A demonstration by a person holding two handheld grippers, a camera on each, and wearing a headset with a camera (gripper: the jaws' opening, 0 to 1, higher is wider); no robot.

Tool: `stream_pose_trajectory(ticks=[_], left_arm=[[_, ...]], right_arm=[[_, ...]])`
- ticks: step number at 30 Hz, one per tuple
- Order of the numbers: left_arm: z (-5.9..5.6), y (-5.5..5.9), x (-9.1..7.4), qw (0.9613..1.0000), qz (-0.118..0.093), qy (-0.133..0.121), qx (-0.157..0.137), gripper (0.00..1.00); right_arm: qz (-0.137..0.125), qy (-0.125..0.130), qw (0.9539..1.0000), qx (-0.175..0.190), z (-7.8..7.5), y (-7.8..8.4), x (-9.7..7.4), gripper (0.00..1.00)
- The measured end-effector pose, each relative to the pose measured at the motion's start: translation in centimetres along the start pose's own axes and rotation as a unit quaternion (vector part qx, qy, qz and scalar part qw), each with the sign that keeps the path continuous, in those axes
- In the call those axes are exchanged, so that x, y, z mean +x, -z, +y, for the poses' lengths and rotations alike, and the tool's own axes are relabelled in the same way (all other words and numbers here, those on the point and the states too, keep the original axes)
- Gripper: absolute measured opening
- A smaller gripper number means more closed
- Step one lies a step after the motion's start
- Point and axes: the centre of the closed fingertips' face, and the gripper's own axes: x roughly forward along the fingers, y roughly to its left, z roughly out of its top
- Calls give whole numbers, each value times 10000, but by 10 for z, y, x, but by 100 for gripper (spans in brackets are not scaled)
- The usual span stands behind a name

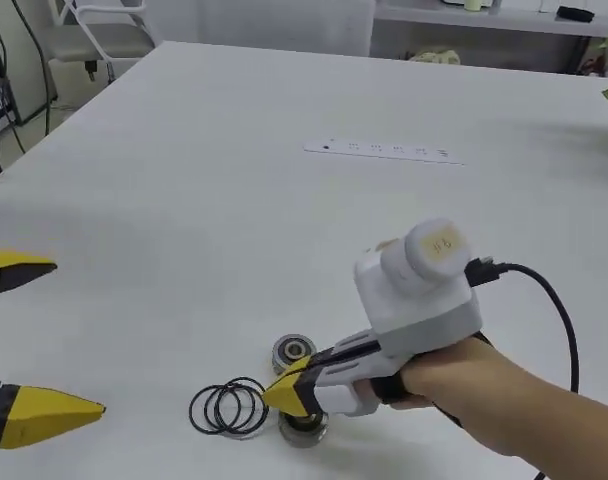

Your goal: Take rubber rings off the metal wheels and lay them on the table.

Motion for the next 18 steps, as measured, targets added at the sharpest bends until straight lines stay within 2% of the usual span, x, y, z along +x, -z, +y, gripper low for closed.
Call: stream_pose_trajectory(ticks=[9,14,18], left_arm=[[-4,9,1,9999,66,53,-119,84],[-5,10,1,9999,79,70,-117,84],[-7,9,1,9998,92,123,-89,84]], right_arm=[[-4,140,9999,-63,-6,-2,-5,2],[-141,237,9996,-105,-9,-10,-13,3],[-155,356,9987,-332,-12,-18,-20,4]])
